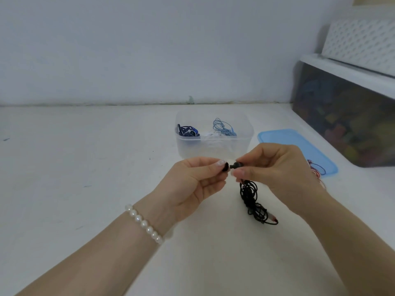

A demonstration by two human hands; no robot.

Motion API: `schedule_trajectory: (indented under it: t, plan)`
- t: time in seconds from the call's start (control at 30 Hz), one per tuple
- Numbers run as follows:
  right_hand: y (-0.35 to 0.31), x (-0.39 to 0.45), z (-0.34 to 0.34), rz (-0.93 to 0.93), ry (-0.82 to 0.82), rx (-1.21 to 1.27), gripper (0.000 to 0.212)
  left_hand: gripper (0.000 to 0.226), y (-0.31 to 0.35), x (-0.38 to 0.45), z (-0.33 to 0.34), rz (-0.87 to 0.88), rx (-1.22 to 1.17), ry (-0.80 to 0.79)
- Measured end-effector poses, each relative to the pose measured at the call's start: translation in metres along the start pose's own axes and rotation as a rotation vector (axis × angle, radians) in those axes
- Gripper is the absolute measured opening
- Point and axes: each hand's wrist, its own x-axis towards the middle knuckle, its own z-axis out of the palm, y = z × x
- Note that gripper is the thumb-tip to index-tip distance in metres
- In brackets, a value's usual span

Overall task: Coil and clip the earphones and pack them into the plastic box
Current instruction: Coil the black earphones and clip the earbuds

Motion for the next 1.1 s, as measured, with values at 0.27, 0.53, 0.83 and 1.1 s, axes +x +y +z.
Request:
schedule_trajectory:
  t: [0.27,0.53,0.83,1.1]
  plan:
    - [0.0014,0.0006,0.004,-0.022,0.023,-0.001,0.02,0.009,-0.002,0.0002,-0.0006,0.022,0.019,-0.013]
    - [0.0038,-0.0006,0.005,-0.028,0.026,-0.101,0.017,0.017,-0.0033,0.0004,-0.0011,0.072,0.096,0.027]
    - [0.0048,0.0008,0.0047,-0.019,0.077,-0.234,0.017,0.011,-0.0061,-0.0022,0.0009,0.226,0.175,0.067]
    - [0.0075,0.0016,0.0045,-0.025,0.084,-0.286,0.021,0.014,-0.0072,-0.0028,0.0036,0.298,0.232,0.082]
